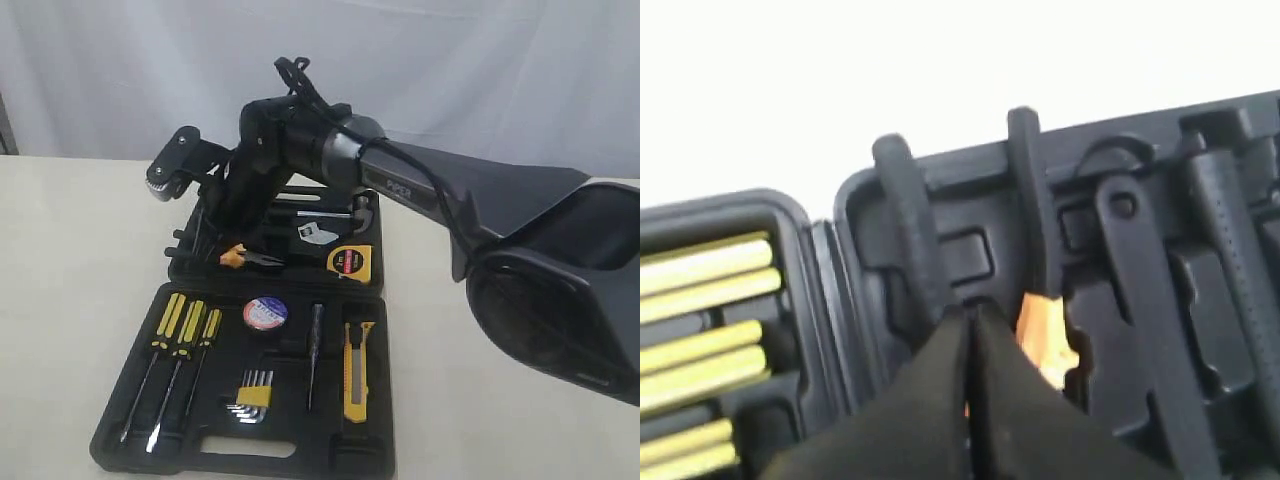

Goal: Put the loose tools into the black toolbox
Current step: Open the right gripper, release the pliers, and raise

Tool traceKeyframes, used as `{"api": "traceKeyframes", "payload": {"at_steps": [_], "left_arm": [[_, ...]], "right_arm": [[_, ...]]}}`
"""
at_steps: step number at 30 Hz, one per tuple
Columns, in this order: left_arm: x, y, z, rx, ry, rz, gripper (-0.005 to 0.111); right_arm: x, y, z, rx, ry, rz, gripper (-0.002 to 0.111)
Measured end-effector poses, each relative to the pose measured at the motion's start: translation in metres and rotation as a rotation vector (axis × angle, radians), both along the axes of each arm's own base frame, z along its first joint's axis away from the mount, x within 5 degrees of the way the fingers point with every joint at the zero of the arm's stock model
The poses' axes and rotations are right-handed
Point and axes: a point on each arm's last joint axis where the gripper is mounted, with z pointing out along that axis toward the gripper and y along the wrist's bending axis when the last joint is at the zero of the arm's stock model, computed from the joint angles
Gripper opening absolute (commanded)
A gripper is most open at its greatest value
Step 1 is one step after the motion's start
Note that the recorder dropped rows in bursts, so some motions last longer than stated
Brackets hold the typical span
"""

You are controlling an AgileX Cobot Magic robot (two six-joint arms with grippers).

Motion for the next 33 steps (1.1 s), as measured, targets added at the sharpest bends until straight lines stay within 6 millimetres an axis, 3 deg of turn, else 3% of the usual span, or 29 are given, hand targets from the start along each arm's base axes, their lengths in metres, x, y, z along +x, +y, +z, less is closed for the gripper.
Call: {"api": "traceKeyframes", "payload": {"at_steps": [10, 18, 22, 33], "left_arm": [[0.0, 0.0, 0.0, 0.0, 0.0, 0.0, 0.0], [0.0, 0.0, 0.0, 0.0, 0.0, 0.0, 0.0], [0.0, 0.0, 0.0, 0.0, 0.0, 0.0, 0.0], [0.0, 0.0, 0.0, 0.0, 0.0, 0.0, 0.0]], "right_arm": [[0.005, 0.02, 0.001, 0.111, -0.087, -0.188, -0.001], [0.005, 0.042, -0.027, 0.07, -0.131, -0.205, -0.001], [0.003, 0.04, -0.036, 0.055, -0.083, -0.228, -0.001], [0.003, 0.021, -0.04, -0.034, -0.029, -0.283, -0.001]]}}
